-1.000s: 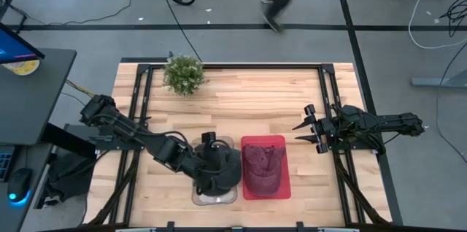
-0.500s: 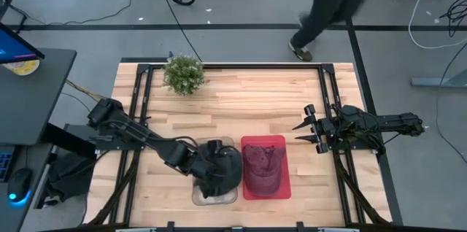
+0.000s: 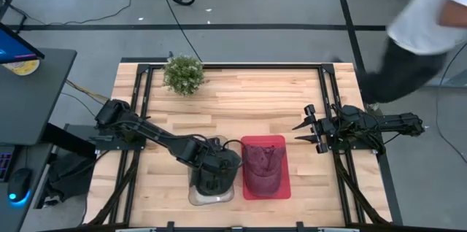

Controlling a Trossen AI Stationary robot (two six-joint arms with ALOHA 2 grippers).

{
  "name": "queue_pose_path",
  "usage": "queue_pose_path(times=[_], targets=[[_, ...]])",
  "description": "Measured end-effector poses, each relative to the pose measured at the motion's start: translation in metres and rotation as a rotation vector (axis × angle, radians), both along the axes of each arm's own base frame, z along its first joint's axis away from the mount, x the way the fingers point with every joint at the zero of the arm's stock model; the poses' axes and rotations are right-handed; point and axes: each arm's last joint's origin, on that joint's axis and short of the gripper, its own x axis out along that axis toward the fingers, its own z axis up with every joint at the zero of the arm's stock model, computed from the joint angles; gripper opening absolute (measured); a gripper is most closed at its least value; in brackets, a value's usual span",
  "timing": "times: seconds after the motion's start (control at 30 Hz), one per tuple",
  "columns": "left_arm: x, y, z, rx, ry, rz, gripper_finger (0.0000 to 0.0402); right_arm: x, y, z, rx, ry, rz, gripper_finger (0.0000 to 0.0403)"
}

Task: Pick & Place hat
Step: Put the black cap into the transparent bin

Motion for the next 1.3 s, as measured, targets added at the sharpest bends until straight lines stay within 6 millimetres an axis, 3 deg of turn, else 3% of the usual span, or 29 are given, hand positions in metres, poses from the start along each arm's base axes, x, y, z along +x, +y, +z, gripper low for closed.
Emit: queue_pose_path(times=[0.33, 0.8, 1.3], targets=[[0.000, 0.001, -0.001, 0.010, 0.001, 0.002, 0.0115, 0.000, 0.000, 0.000, 0.000, 0.000, 0.000, 0.0157], [0.029, 0.011, -0.049, -0.021, 0.079, 0.033, 0.0114, 0.000, 0.000, 0.000, 0.000, 0.001, 0.000, 0.0157], [0.031, 0.004, -0.054, -0.007, 0.064, 0.007, 0.0114, 0.000, 0.000, 0.000, 0.000, 0.001, 0.000, 0.0157]])
